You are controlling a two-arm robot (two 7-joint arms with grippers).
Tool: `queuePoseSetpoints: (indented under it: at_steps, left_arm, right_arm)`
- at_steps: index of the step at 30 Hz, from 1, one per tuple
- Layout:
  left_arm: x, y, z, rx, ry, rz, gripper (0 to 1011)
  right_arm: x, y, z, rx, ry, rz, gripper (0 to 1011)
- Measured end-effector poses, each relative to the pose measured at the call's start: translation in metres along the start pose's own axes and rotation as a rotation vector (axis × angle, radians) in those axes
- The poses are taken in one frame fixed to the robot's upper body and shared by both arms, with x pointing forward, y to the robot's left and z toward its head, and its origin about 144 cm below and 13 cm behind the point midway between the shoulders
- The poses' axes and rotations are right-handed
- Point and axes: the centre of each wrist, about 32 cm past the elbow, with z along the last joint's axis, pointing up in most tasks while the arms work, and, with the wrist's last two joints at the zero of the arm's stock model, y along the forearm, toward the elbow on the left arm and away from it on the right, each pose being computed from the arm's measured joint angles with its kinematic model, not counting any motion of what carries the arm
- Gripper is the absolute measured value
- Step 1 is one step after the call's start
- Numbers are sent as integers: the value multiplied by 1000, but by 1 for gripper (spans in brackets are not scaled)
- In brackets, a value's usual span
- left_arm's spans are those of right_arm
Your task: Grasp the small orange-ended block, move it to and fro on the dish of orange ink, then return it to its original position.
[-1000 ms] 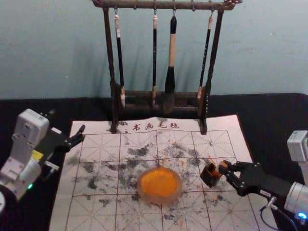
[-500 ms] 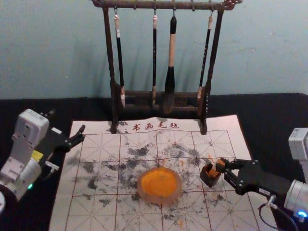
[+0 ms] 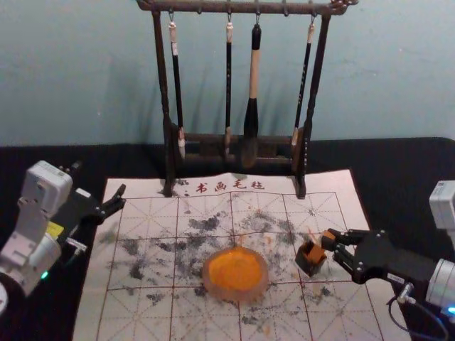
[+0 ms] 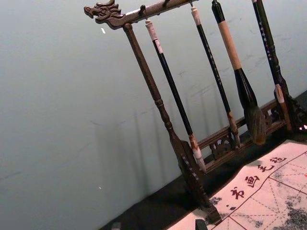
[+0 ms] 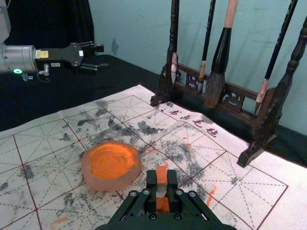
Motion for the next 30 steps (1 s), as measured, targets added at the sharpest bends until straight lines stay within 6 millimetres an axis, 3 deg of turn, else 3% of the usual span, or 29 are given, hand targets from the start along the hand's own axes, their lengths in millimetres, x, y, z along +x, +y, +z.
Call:
queuePoseSetpoints:
  at_steps: [17,30]
  left_arm:
    - [0,0,0,0,0,0,1001]
    - [0,0,0,0,0,0,1001]
  right_arm:
    - [0,-7,27,52,-57,-11,104]
    - [1,19,36,37,-104,43,104]
